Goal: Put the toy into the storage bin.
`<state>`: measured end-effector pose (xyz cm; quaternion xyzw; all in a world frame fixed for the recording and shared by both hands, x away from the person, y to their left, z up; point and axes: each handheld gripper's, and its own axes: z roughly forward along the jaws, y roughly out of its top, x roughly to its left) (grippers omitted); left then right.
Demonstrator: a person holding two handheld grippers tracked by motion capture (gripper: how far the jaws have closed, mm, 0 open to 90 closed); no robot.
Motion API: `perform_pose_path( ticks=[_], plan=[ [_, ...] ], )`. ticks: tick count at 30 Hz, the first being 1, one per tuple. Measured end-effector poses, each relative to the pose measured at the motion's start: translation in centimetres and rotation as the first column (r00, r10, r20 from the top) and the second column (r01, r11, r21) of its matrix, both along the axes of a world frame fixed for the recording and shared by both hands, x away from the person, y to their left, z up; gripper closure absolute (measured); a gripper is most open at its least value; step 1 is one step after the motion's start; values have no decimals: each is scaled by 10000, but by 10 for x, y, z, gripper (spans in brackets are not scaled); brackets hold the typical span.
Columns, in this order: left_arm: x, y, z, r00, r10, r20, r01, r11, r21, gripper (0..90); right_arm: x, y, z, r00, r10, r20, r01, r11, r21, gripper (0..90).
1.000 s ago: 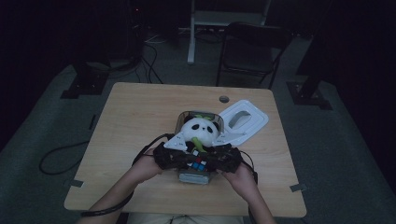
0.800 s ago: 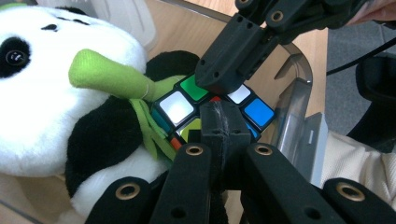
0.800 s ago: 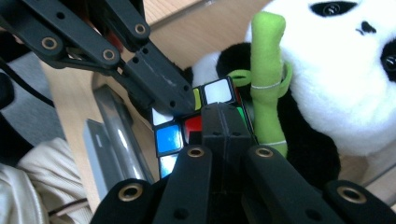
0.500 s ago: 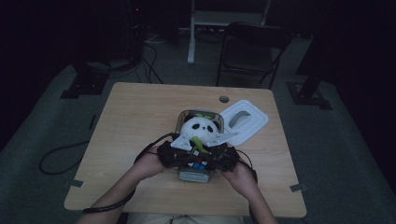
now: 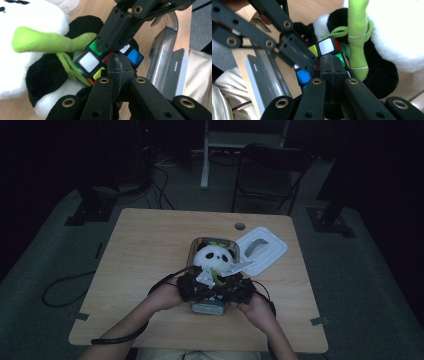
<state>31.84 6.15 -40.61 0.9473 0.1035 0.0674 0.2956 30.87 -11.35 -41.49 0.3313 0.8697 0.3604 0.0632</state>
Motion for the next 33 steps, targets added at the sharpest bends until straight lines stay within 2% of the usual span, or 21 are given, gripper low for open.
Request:
perform_pose_path(
  ticks=[3,5,7,10,12,14,16,17,19,20,22,25,27,30,33],
  plan=[
    [0,2,1,10000,30,-68,-31,9998,-217,900,1,-3,1,9998,-93,-187,97,9997,210,900],
    [-1,4,2,9995,-155,-259,139,9982,-583,900,1,-4,4,9999,2,-161,2,9997,232,900],
    [-6,4,5,9999,-99,75,104,9982,-595,900,0,-3,7,9999,39,-119,-36,9997,257,900],
    [-9,9,14,9997,-85,215,105,9956,-932,900,-3,-6,16,10000,-20,92,15,9985,554,900],
    [-8,14,17,10000,-7,47,12,9928,-1199,900,-5,-9,21,9999,-2,145,-10,9965,836,838],
    [-5,20,18,9996,45,-279,-91,9856,-1687,900,-5,-13,24,9998,-94,200,70,9926,1211,765],
    [-2,26,19,9991,205,-369,-276,9793,-2006,900,-5,-19,27,9990,-319,298,272,9885,1487,706],
    [-1,29,20,9988,335,-359,-406,9747,-2200,900,-5,-22,29,9984,-450,350,385,9850,1679,639],
    [0,34,21,9981,568,-251,-612,9678,-2441,845,-3,-29,31,9970,-704,308,628,9776,2007,555],
    [1,35,22,9973,710,-194,-736,9653,-2505,817,-1,-32,31,9964,-797,299,717,9750,2105,545],
    [4,37,24,9965,773,-323,-831,9601,-2671,816,1,-35,31,9944,-995,345,895,9709,2222,552],
    [3,37,25,9963,776,-363,-845,9599,-2673,749,0,-35,31,9955,-874,351,774,9713,2250,510],
    [2,37,25,9961,774,-425,-860,9587,-2711,678,-2,-33,32,9962,-776,396,663,9703,2328,444],
    [2,41,23,9940,962,-515,-1069,9532,-2830,567,-4,-34,32,9945,-873,574,714,9688,2372,343],
    [3,47,22,9918,1141,-580,-1262,9480,-2921,402,-5,-38,31,9933,-989,602,807,9643,2522,205]
  ],
)
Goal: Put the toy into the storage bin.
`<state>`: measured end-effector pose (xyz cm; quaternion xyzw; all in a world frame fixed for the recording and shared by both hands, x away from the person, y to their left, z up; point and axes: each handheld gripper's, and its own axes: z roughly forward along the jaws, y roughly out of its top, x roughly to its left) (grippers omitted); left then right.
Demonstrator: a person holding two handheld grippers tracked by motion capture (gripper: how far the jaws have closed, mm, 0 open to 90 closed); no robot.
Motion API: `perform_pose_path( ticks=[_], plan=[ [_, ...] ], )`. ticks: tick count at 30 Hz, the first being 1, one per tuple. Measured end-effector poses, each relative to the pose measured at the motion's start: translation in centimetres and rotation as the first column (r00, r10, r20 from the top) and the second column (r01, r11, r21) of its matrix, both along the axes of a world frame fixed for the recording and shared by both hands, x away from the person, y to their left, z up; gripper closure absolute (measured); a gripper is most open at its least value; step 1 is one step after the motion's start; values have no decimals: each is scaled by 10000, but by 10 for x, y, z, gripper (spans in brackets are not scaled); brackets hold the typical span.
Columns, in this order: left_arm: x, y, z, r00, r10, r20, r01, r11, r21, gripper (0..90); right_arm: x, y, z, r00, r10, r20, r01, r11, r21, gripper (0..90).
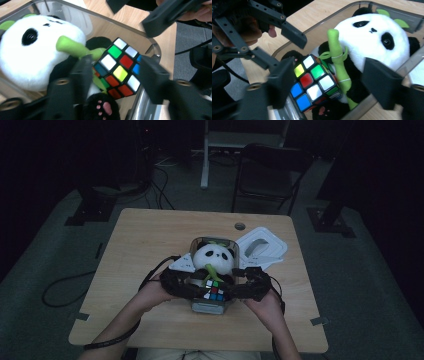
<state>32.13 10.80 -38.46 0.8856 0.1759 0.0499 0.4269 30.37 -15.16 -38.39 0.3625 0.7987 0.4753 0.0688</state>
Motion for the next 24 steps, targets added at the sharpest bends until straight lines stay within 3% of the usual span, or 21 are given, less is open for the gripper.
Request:
perform_pose_path(
  ticks=[2,4,6,7,12,15,17,24],
  plan=[
    [1,4,0,9999,135,-9,-135,9998,-141,360,-1,-4,-1,9999,-61,79,60,9999,109,181],
    [0,8,-1,9998,174,111,-172,9998,-118,257,-1,-11,-2,9993,-340,144,337,9992,221,177],
    [1,12,-1,9994,290,179,-284,9991,-299,246,-1,-15,-3,9967,-729,353,726,9973,104,163],
    [1,14,-2,9993,342,154,-337,9990,-292,191,-1,-18,-4,9957,-849,381,846,9964,105,142],
    [4,26,-5,9973,710,188,-700,9962,-517,180,1,-34,-7,9909,-1305,321,1296,9911,293,139],
    [5,33,-6,9956,908,211,-891,9934,-726,175,3,-40,-12,9851,-1695,291,1697,9855,-45,126],
    [6,39,-7,9923,1205,276,-1186,9910,-627,105,5,-44,-16,9845,-1755,31,1756,9843,-194,126],
    [9,51,-15,9860,1662,166,-1648,9843,-626,14,16,-58,-32,9597,-2810,13,2808,9589,-413,123]
  ],
)
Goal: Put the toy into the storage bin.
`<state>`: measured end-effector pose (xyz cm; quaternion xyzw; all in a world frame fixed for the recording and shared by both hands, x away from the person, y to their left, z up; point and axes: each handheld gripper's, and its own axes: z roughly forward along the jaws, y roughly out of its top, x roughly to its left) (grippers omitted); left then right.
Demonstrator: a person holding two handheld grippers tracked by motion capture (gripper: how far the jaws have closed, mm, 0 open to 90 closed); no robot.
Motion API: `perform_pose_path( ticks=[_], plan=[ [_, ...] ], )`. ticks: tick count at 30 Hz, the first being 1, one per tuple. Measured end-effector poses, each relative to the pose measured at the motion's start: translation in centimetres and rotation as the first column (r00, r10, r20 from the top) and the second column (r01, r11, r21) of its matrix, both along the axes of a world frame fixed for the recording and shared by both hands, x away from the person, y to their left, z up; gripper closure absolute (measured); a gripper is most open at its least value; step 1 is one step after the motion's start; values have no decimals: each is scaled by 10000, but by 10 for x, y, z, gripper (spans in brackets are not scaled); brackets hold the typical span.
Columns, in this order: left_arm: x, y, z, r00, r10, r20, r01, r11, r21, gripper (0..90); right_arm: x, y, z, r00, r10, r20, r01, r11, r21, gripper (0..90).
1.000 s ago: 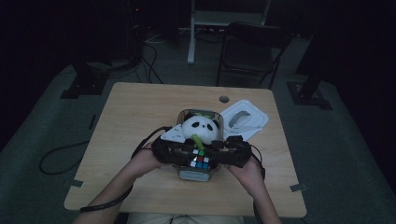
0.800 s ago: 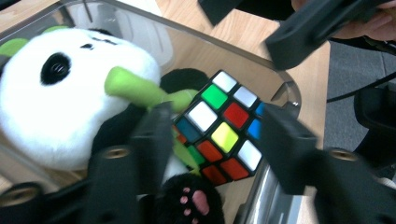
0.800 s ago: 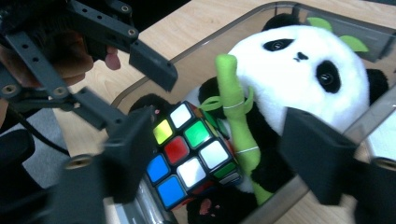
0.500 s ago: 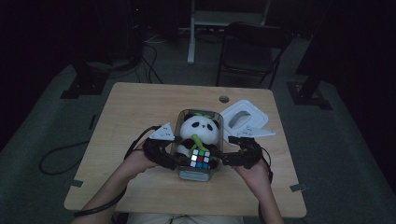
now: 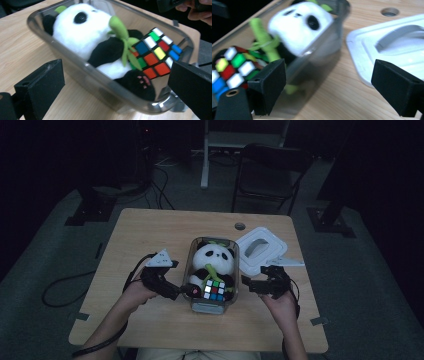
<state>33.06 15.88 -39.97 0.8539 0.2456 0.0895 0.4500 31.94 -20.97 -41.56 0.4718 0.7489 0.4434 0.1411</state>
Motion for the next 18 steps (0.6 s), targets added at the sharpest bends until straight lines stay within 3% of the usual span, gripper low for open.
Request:
perform_pose_path(
  ticks=[7,10,13,15,18],
  plan=[
    [4,10,-11,9992,385,123,-386,9992,120,15,11,-9,-13,9983,-554,-184,550,9982,-233,121],
    [5,15,-17,9984,533,165,-534,9986,34,15,14,-12,-16,9969,-768,-151,765,9969,-204,121],
    [6,23,-22,9977,669,64,-666,9970,-394,15,19,-16,-20,9928,-1199,-83,1197,9926,-216,122],
    [7,29,-24,9954,916,268,-908,9954,-314,17,23,-19,-22,9904,-1377,-127,1373,9902,-255,123],
    [8,37,-28,9931,1160,197,-1152,9926,-386,17,28,-21,-27,9885,-1495,-217,1486,9882,-382,137]
  ],
)
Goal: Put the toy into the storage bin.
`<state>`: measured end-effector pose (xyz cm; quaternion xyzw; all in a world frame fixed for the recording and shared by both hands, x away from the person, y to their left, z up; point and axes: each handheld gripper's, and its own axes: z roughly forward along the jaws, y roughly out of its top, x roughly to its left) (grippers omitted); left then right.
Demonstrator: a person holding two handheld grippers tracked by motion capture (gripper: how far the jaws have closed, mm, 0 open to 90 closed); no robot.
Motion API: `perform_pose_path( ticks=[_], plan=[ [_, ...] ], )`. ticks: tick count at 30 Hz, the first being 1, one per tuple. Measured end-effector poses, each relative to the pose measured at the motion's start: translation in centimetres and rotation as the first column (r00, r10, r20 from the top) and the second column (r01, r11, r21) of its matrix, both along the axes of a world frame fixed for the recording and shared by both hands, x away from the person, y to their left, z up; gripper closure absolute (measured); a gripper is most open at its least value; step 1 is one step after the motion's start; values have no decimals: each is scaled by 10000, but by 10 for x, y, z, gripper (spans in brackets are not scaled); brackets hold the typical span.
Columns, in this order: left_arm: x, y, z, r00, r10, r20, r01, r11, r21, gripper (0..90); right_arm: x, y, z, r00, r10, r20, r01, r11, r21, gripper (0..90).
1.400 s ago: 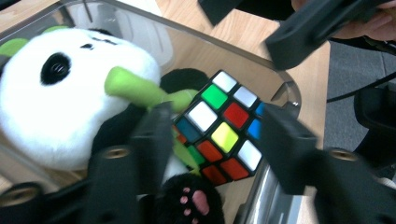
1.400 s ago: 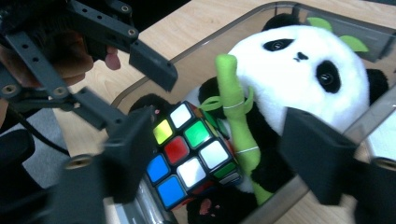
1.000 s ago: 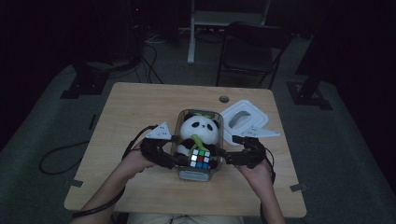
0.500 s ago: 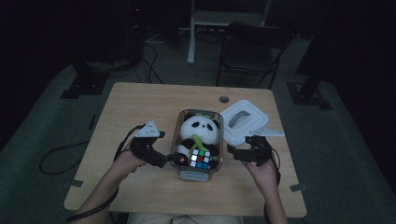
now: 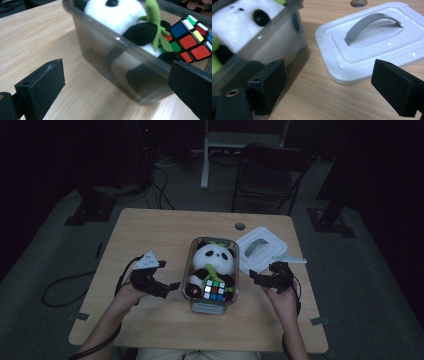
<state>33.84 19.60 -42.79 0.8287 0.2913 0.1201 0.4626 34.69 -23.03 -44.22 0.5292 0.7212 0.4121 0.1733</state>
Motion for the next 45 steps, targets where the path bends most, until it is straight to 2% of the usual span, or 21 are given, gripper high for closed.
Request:
perform_pose_path(
  ticks=[6,11,14,17,21,23,27,32,33,37,40,43,44,45],
  plan=[
    [4,10,-16,9993,300,-206,-294,9992,278,17,9,-3,-11,9987,-501,-49,500,9987,-115,138],
    [5,13,-27,9990,354,-272,-342,9985,436,17,17,-5,-18,9963,-858,-2,858,9960,-266,151],
    [5,17,-33,9980,508,-380,-493,9980,404,17,23,-5,-21,9942,-1076,43,1077,9940,-210,168],
    [4,20,-40,9969,633,-470,-612,9971,452,18,31,-3,-23,9914,-1303,106,1305,9911,-259,186],
    [3,21,-44,9965,732,-412,-709,9960,546,17,45,4,-28,9859,-1652,269,1666,9840,-625,227],
    [2,20,-46,9961,777,-415,-756,9959,496,17,54,7,-31,9837,-1771,299,1786,9821,-590,234],
    [1,19,-48,9961,787,-388,-767,9957,515,17,74,12,-37,9763,-2150,232,2159,9751,-500,249],
    [1,18,-50,9959,823,-367,-804,9955,504,17,99,25,-43,9636,-2669,155,2673,9603,-796,253],
    [1,18,-50,9959,823,-367,-804,9955,504,17,99,25,-43,9636,-2669,155,2673,9603,-796,253],
    [1,19,-49,9953,921,-295,-907,9948,457,17,118,36,-49,9525,-3045,-6,3023,9458,-1182,306],
    [1,20,-49,9948,974,-286,-963,9946,396,17,127,39,-55,9450,-3265,-198,3225,9402,-1099,340],
    [0,21,-48,9944,1021,-259,-1011,9941,385,17,133,44,-62,9385,-3438,-320,3365,9314,-1388,401],
    [0,21,-48,9944,1022,-274,-1012,9942,377,17,134,45,-64,9395,-3404,-378,3319,9322,-1446,448],
    [0,21,-49,9943,1036,-264,-1026,9940,384,18,136,46,-67,9396,-3393,-439,3294,9318,-1526,452]
  ],
)
